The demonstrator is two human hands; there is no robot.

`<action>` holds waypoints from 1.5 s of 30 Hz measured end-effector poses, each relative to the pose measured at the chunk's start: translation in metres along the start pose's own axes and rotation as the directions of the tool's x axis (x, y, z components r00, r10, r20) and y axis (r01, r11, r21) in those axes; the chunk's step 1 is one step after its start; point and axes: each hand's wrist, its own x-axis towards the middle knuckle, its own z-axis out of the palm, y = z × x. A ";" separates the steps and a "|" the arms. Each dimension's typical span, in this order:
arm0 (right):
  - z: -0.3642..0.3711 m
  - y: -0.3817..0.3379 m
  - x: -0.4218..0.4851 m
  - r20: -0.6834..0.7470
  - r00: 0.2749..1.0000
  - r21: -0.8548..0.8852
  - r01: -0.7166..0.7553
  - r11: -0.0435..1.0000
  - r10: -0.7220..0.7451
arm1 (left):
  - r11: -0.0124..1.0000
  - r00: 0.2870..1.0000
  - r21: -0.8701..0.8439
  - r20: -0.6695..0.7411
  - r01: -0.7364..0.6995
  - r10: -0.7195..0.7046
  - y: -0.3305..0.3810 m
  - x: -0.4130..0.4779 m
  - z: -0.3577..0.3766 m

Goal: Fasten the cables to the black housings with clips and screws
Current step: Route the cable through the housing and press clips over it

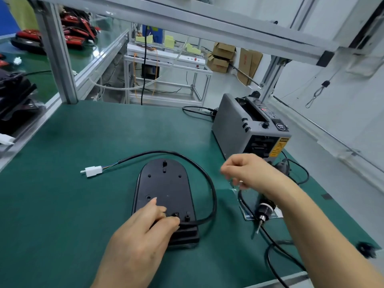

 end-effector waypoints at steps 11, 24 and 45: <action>-0.070 0.115 0.014 -0.111 0.818 0.090 -0.557 0.826 0.564 | 1.000 0.999 -0.009 -0.035 -0.017 0.017 0.000 0.002 0.000; -0.066 0.137 0.003 -0.043 0.840 0.598 -0.412 0.688 0.541 | 1.000 0.999 -0.005 -0.031 -0.030 0.030 -0.002 0.001 0.002; -0.043 0.033 -0.003 -0.431 0.896 0.902 0.425 0.073 0.108 | 1.000 1.000 -0.013 -0.004 -0.010 0.010 -0.003 0.000 0.001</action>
